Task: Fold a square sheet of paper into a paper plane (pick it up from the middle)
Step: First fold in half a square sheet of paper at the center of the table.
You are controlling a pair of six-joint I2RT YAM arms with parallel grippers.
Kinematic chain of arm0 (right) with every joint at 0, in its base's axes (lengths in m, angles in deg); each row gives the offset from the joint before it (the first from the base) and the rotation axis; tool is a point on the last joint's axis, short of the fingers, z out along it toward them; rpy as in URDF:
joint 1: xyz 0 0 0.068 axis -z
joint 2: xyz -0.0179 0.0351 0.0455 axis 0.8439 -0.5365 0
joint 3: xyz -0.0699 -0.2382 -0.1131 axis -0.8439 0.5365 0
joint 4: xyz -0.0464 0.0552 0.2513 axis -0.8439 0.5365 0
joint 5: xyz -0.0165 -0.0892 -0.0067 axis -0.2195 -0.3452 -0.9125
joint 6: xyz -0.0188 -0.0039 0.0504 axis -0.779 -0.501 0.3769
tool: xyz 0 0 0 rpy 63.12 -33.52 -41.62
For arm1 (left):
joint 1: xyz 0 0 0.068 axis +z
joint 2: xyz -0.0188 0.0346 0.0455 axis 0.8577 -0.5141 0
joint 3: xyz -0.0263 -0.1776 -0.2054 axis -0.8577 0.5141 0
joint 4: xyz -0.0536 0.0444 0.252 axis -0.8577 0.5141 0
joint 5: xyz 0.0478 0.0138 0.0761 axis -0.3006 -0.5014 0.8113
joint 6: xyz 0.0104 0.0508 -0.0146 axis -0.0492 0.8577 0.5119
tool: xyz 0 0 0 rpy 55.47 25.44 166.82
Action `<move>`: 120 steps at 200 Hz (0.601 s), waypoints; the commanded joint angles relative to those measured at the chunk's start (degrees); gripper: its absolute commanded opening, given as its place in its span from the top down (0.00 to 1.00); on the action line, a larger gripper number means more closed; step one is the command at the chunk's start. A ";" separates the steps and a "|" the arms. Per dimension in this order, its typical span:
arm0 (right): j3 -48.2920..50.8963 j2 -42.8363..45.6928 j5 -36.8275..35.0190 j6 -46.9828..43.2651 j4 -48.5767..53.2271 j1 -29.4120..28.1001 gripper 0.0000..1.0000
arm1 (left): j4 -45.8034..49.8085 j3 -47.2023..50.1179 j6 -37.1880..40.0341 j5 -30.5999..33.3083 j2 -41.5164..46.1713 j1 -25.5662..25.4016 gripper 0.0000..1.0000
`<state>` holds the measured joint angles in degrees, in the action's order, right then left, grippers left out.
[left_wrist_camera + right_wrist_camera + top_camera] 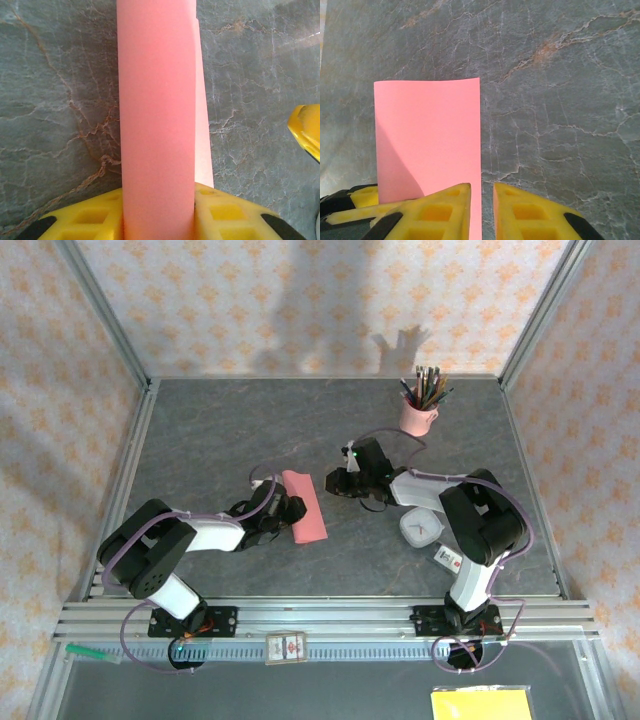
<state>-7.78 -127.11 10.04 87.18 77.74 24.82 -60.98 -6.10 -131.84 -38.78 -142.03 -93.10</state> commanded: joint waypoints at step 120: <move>-2.01 -3.80 4.17 0.12 1.12 -4.10 0.87 | 4.90 3.04 0.36 7.06 -8.44 1.17 0.65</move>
<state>-8.20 -130.13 12.73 87.20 78.52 21.39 -61.85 -5.99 -132.26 -38.78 -142.34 -93.10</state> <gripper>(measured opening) 0.134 0.351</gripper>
